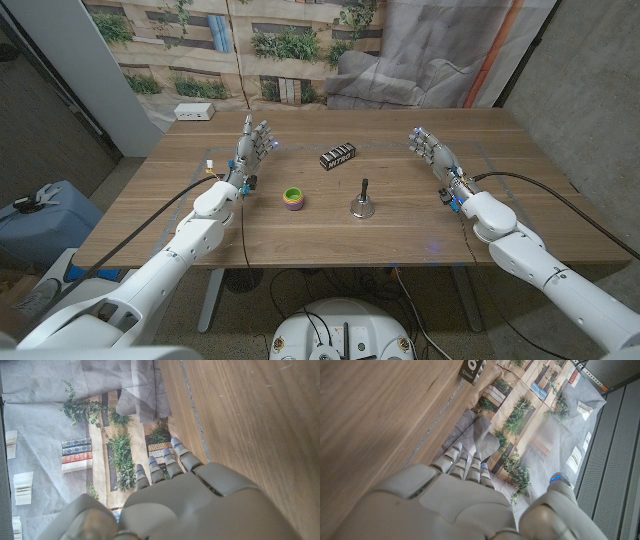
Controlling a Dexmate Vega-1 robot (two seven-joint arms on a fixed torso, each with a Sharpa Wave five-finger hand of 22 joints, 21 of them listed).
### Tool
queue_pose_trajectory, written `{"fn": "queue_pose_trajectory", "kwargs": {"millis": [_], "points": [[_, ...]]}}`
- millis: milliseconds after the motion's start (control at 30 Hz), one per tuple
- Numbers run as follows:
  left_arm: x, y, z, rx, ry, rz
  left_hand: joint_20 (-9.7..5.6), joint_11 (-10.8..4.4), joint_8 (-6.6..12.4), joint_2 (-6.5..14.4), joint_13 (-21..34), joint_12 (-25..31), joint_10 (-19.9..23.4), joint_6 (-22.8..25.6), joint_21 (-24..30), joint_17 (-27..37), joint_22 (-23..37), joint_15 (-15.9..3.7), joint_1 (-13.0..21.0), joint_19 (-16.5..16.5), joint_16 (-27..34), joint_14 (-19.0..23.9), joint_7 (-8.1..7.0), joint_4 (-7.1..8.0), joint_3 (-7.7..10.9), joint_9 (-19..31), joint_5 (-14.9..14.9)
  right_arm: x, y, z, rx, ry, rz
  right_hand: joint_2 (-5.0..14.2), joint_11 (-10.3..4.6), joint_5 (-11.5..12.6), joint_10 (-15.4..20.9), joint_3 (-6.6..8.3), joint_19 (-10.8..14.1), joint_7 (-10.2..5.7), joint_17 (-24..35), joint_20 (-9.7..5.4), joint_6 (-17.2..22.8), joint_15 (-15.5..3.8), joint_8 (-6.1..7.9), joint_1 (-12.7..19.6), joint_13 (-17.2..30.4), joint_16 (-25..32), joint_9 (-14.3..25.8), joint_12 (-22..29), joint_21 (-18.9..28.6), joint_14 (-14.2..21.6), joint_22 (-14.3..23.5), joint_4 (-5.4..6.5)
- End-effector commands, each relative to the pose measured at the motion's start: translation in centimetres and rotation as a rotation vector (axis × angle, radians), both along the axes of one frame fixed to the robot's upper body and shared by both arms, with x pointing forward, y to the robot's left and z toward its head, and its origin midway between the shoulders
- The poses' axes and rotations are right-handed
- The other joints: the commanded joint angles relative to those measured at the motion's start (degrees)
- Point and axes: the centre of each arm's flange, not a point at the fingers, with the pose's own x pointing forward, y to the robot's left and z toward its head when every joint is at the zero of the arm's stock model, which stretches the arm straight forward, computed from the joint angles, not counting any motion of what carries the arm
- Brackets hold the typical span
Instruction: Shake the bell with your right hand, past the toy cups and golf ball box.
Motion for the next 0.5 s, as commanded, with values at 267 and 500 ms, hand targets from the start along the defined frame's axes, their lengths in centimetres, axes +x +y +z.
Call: {"fn": "queue_pose_trajectory", "kwargs": {"millis": [267,500], "points": [[0.0,0.0,0.0,0.000,0.000,0.000,-0.02,-0.35,0.17,0.48,0.28,0.34,0.07,0.11,0.39,0.25,0.31,-5.61,0.02,0.53,0.32,0.51,-0.45,0.40,0.05,0.18,0.37,-2.3,1.5,0.2,-0.156,-0.091,-0.022,-0.14,-0.64,0.43,-0.34,0.48,-0.82,0.43,-0.41,0.38,-0.60,-0.40,0.48,2.61,0.21,-0.02,0.36,0.16,0.29,-0.70,0.11,-1.39],[0.0,0.0,0.0,0.000,0.000,0.000,-0.03,-0.19,0.17,0.48,0.28,0.35,0.09,0.12,0.39,0.25,0.31,-5.56,0.01,0.53,0.33,0.53,-0.45,0.40,0.06,0.18,0.37,-3.2,1.9,-0.1,-0.249,-0.125,-0.019,-0.14,-0.71,0.34,-0.61,0.78,-0.81,0.48,-0.68,0.14,-0.91,-0.61,0.57,3.59,0.24,0.13,0.41,0.13,0.40,-0.69,0.12,-1.82]]}}
